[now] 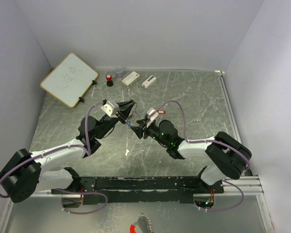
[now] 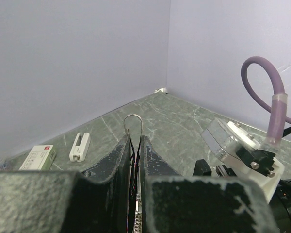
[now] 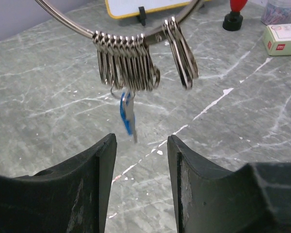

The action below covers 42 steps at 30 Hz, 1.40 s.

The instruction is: Remove the keys from the keyring

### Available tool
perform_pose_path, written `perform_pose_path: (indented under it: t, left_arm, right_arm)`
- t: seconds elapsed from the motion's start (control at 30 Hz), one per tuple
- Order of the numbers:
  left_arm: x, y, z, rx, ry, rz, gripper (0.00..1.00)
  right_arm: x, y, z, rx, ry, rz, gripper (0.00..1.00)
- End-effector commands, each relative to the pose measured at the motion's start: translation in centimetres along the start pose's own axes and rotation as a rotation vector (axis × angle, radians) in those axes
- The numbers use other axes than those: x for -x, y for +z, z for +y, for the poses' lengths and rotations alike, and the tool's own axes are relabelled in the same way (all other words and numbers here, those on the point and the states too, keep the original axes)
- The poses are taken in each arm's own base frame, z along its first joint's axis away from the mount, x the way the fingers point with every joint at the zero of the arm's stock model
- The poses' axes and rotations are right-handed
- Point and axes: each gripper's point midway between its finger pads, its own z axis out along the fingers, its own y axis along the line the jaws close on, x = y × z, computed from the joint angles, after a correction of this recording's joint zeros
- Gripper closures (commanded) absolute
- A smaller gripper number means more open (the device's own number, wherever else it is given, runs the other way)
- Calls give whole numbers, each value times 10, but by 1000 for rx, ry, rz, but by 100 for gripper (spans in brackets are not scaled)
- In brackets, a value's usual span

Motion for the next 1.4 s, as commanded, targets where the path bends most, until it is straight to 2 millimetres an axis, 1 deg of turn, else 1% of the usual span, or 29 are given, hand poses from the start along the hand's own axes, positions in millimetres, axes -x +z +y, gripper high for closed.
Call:
perform_pose_path:
  t: [0.0,0.2,0.5,0.77,0.83,0.87,0.97,1.03,1.07,1.17,1.27,1.37]
  left_arm:
    - [31,5,6,31,-13,-105,93]
    - [31,4,6,37,-40,-126,93]
    - [34,4,6,35,-53,-142,93]
    - [33,1,6,40,-67,-151,93]
    - [33,0,7,46,-68,-154,93]
    - [34,0,7,49,-67,-156,93]
    - [37,-2,12,70,-55,-167,93]
    - [37,-2,16,91,-41,-169,93]
    - [38,-2,17,100,-33,-170,93]
    - [40,-3,26,144,-11,-180,93]
    - [40,-3,34,188,13,-186,93]
    - [37,-6,42,230,20,-183,93]
  right_arm:
    - [23,10,7,12,-28,-78,54]
    - [25,20,13,22,-33,-90,53]
    - [27,37,15,17,-28,-110,55]
    - [34,43,16,6,-35,-129,56]
    - [34,44,16,5,-31,-126,62]
    - [33,45,16,6,-28,-120,67]
    - [26,46,18,13,-20,-94,86]
    - [22,44,18,12,-17,-76,94]
    - [23,42,18,10,-16,-73,97]
    - [20,34,17,-1,-17,-55,100]
    - [18,25,14,-27,-20,-28,100]
    - [21,16,10,-64,-30,-3,100]
